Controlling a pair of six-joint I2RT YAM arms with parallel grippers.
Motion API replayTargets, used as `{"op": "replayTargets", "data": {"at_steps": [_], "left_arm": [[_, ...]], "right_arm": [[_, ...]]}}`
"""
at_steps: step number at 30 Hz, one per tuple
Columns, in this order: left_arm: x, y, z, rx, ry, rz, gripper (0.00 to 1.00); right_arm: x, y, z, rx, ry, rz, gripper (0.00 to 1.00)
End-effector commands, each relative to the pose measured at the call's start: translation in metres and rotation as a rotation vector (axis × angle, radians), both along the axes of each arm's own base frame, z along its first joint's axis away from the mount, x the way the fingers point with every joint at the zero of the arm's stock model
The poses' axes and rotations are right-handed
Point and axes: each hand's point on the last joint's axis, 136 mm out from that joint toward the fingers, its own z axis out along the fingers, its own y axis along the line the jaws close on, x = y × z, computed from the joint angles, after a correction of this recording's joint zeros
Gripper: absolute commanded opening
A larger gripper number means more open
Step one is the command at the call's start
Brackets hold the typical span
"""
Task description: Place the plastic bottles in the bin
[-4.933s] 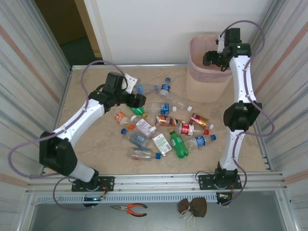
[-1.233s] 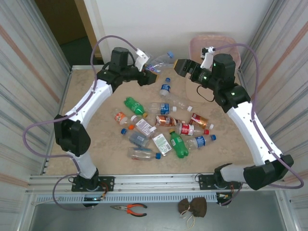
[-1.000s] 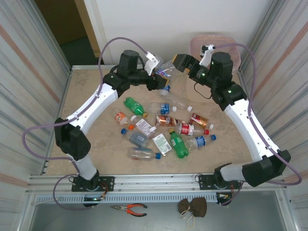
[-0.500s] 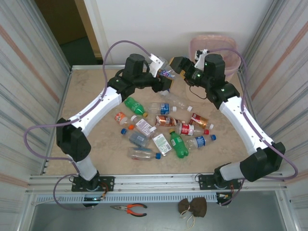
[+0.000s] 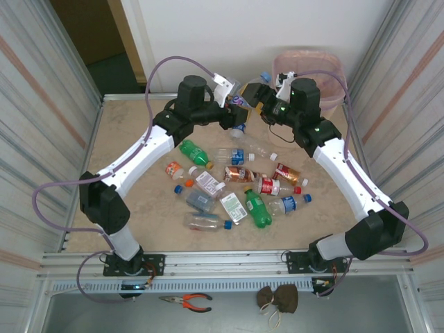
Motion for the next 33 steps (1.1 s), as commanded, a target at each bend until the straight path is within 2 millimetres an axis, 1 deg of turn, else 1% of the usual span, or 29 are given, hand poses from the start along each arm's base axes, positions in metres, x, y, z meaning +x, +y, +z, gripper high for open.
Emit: {"op": "replayTargets", "data": {"at_steps": [1,5,11,16,21,26,31,33], "left_arm": [[-0.014,0.003,0.03,-0.057,-0.049,-0.02,0.43],[-0.018,0.004,0.032,-0.069,-0.053,-0.025,0.46],[-0.024,0.008,0.038,-0.085,-0.062,-0.032,0.61],[-0.036,0.014,0.046,-0.102,-0.077,-0.046,0.68],[-0.048,0.026,0.048,-0.099,-0.086,-0.029,0.7],[-0.056,0.04,0.046,-0.081,-0.099,0.012,0.71],[-0.061,0.053,0.041,-0.066,-0.098,0.045,0.72],[-0.061,0.059,0.036,-0.057,-0.087,0.063,0.72]], "right_arm": [[-0.001,0.006,0.001,0.024,0.002,0.017,0.75],[0.0,0.004,0.003,0.019,-0.008,0.008,0.72],[0.002,-0.003,0.01,-0.019,-0.038,-0.019,0.7],[0.006,-0.019,0.018,-0.059,-0.069,-0.053,0.68],[0.017,-0.047,0.027,-0.125,-0.11,-0.112,0.68],[0.03,-0.075,0.043,-0.237,-0.169,-0.164,0.67],[0.049,-0.108,0.055,-0.356,-0.216,-0.232,0.67],[0.059,-0.123,0.055,-0.424,-0.226,-0.269,0.66]]}}
